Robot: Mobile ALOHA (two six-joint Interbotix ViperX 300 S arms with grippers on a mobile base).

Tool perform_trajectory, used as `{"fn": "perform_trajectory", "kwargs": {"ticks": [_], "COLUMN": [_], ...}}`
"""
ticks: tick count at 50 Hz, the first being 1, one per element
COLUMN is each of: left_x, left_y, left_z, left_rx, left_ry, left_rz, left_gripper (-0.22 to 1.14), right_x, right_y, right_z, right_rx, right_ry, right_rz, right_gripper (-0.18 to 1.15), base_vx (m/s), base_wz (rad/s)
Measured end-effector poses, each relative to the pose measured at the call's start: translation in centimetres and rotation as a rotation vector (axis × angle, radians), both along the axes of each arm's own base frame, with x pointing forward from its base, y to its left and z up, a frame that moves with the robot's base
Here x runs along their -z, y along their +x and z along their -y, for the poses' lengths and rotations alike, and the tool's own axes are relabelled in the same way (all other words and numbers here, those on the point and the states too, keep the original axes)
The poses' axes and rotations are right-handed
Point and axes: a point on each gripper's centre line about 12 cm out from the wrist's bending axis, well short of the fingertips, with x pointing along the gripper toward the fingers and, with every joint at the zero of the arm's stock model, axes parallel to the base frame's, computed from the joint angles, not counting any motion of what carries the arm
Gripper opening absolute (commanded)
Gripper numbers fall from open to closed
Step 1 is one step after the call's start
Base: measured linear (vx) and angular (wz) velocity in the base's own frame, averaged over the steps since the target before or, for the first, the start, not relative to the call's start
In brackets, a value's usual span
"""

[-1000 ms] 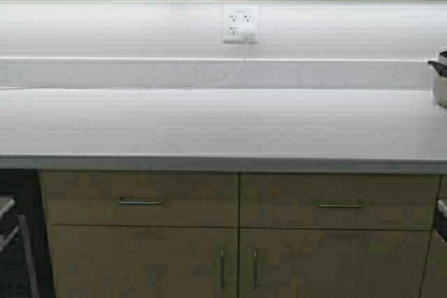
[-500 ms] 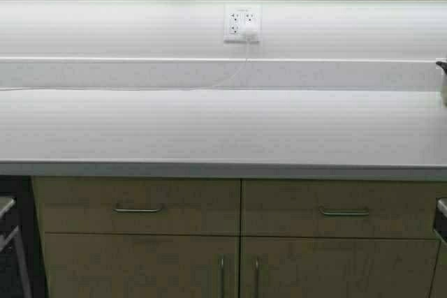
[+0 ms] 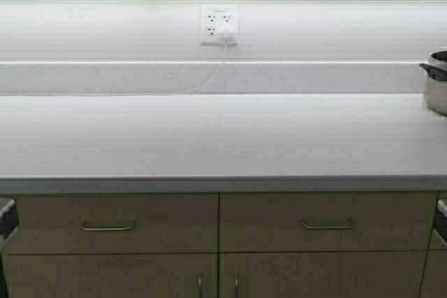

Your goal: Open the cabinet, put the pot inside, then close it

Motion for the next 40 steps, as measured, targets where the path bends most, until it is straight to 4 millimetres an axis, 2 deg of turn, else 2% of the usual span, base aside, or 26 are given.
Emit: {"fn": "perform_trajectory", "kwargs": {"ticks": [10, 19, 25, 30, 40], "left_x": [1.4, 1.9, 2.3, 2.5, 3.6], "left_y": [-3.9, -5.6, -5.9, -5.8, -5.2], "left_z": [-0.9, -1.7, -1.8, -1.7, -1.5], "left_rx": [0.009, 0.006, 0.008, 0.008, 0.008], "left_ry": [-0.005, -0.01, -0.007, -0.002, 0.008], "left_rz": [-0.033, -0.05, -0.065, -0.069, -0.097], "left_gripper": [0.04, 0.04, 0.04, 0.04, 0.04], "right_x": [-2.7, -2.7, -2.5, -1.4, -1.4], "right_y": [4.2, 6.3, 6.3, 6.1, 3.6], "right_z": [-2.0, -3.2, -3.2, -3.1, -2.1], "right_rx": [0.001, -0.001, 0.003, 0.005, 0.008], "right_ry": [0.025, 0.023, 0.022, 0.009, 0.003], "right_rz": [0.032, 0.016, 0.006, -0.019, -0.027], "right_gripper": [0.06, 0.06, 0.06, 0.06, 0.06], "base_vx": [0.18, 0.17, 0.15, 0.13, 0.1], "base_wz": [-0.07, 0.05, 0.11, 0.13, 0.09]}}
